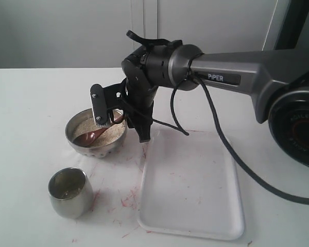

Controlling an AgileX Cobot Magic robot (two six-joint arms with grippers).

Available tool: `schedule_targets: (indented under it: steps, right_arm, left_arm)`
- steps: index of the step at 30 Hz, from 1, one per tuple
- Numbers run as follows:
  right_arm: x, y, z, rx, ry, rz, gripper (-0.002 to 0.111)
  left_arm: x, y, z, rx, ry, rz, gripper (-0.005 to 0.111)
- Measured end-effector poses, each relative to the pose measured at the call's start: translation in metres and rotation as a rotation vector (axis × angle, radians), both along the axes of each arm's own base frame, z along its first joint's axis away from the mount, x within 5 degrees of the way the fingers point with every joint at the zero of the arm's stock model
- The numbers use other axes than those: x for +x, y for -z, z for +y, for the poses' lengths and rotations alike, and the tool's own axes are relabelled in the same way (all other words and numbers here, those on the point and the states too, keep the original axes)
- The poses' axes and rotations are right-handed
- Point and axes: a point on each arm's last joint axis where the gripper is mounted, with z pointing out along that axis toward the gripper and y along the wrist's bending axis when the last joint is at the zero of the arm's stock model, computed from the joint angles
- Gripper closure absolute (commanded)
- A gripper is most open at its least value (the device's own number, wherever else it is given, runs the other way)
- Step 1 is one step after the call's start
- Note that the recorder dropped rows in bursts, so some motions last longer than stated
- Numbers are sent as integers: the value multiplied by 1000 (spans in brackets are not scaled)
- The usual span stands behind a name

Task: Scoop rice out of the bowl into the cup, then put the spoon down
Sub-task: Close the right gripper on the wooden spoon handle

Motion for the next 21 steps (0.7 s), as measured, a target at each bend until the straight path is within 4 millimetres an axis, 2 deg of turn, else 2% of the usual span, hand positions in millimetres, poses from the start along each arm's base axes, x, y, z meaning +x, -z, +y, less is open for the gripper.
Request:
schedule_targets:
  steps: [2, 10, 16, 21]
  right_arm:
    - [0, 0, 0, 5, -2, -7, 68]
    - [2, -1, 2, 19, -8, -26, 70]
    - [2, -1, 2, 19, -9, -26, 83]
    - [2, -1, 2, 18, -9, -24, 83]
  left_arm:
    - [0, 0, 0, 0, 0, 0, 92]
    - [0, 0, 0, 0, 0, 0, 92]
    - [0, 0, 0, 0, 0, 0, 92]
    - [0, 0, 0, 0, 0, 0, 92]
